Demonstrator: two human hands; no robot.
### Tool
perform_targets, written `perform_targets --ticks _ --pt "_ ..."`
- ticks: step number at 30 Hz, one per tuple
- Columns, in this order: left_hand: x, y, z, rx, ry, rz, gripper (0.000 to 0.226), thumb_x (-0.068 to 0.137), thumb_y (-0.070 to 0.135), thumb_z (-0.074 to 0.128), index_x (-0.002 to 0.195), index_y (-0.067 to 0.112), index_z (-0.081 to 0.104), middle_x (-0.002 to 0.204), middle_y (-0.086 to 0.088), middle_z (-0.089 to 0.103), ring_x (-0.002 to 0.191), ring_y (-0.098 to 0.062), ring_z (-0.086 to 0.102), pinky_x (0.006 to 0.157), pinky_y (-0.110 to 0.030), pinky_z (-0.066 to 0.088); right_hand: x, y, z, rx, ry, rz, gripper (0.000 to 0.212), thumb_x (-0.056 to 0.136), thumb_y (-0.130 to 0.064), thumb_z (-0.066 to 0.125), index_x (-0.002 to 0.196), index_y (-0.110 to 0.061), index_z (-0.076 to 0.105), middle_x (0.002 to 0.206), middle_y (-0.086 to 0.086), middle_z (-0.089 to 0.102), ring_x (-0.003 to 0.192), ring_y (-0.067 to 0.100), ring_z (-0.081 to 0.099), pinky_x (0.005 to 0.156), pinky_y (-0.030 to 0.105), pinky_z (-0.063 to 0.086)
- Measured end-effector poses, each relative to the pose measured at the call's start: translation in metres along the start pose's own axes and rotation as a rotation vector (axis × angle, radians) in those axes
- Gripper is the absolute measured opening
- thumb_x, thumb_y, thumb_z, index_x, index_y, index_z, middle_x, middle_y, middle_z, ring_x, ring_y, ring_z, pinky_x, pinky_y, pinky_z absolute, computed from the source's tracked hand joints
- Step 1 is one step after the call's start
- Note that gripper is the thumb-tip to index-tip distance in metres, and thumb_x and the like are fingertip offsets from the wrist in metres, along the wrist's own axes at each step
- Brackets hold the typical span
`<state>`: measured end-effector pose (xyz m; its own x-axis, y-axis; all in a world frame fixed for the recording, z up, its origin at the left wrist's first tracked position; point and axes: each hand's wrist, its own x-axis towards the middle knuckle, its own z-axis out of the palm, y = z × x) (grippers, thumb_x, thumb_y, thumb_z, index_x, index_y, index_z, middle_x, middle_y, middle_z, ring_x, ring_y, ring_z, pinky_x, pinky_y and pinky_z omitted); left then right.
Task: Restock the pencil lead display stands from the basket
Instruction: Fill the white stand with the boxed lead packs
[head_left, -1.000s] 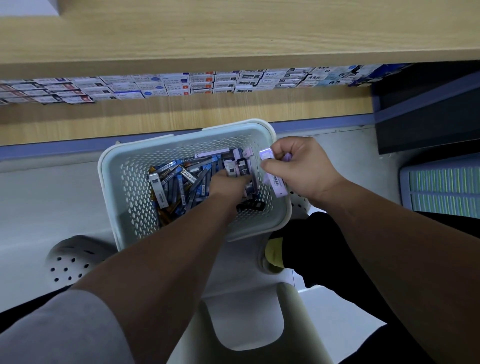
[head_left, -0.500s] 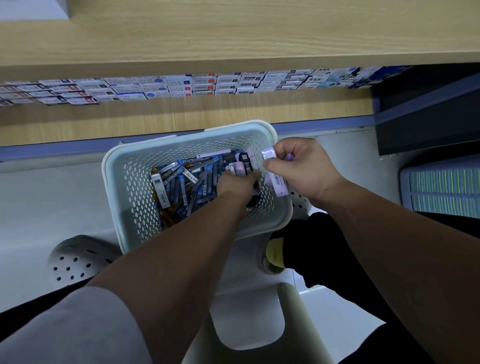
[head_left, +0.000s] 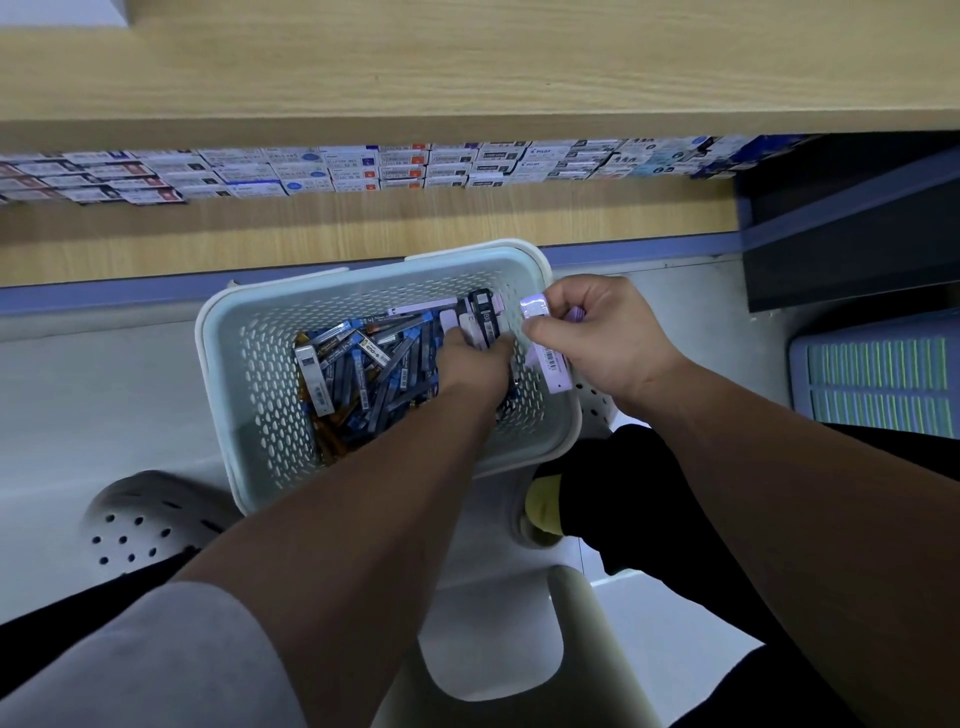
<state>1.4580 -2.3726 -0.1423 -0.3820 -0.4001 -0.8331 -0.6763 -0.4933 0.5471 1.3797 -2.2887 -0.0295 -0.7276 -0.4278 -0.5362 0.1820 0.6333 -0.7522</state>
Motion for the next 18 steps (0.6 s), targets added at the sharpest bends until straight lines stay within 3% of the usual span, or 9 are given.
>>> perform_targets --ticks 3,6,9,14,18 --pt "0.004 0.007 0.000 -0.016 -0.023 -0.012 0.051 0.086 0.037 0.069 0.128 0.014 0.054 0.118 -0.009 0.068 0.101 -0.031 0.068 0.089 -0.047 0.056 0.000 0.000 0.001 0.015 -0.018 0.006 0.007 0.083 -0.005 0.073 0.076 -0.007 0.072 0.074 0.021 0.072 0.054 0.009 0.052 0.056 0.021 0.044" --pt "0.007 0.010 -0.001 0.015 -0.053 -0.058 0.058 0.086 0.042 0.066 0.131 0.010 0.049 0.123 -0.011 0.064 0.105 -0.032 0.066 0.084 -0.043 0.054 0.001 0.001 0.000 0.019 -0.013 -0.003 0.012 0.083 -0.005 0.073 0.073 -0.011 0.072 0.073 0.018 0.070 0.052 0.006 0.050 0.055 0.019 0.042" --pt "0.009 0.009 -0.002 0.043 -0.042 -0.040 0.050 0.091 0.038 0.065 0.128 0.008 0.049 0.119 -0.011 0.063 0.102 -0.031 0.066 0.079 -0.038 0.053 0.001 0.002 0.000 0.021 -0.020 -0.004 0.010 0.083 -0.006 0.073 0.075 -0.011 0.072 0.078 0.024 0.072 0.054 0.009 0.052 0.056 0.021 0.043" --pt "0.008 0.010 -0.006 0.090 -0.083 0.008 0.045 0.090 0.036 0.068 0.124 0.009 0.055 0.110 -0.011 0.065 0.082 -0.026 0.059 0.070 -0.035 0.051 0.003 0.006 -0.001 0.041 -0.018 0.004 0.011 0.077 -0.017 0.073 0.079 -0.006 0.073 0.080 0.026 0.071 0.063 0.018 0.053 0.061 0.027 0.044" --pt "0.010 0.010 -0.011 0.103 -0.150 0.002 0.046 0.087 0.039 0.072 0.120 0.009 0.059 0.099 -0.010 0.066 0.070 -0.020 0.055 0.056 -0.027 0.040 0.003 0.007 -0.003 0.033 -0.013 0.005 0.005 0.082 -0.010 0.074 0.081 -0.005 0.074 0.081 0.028 0.071 0.061 0.016 0.056 0.061 0.025 0.045"
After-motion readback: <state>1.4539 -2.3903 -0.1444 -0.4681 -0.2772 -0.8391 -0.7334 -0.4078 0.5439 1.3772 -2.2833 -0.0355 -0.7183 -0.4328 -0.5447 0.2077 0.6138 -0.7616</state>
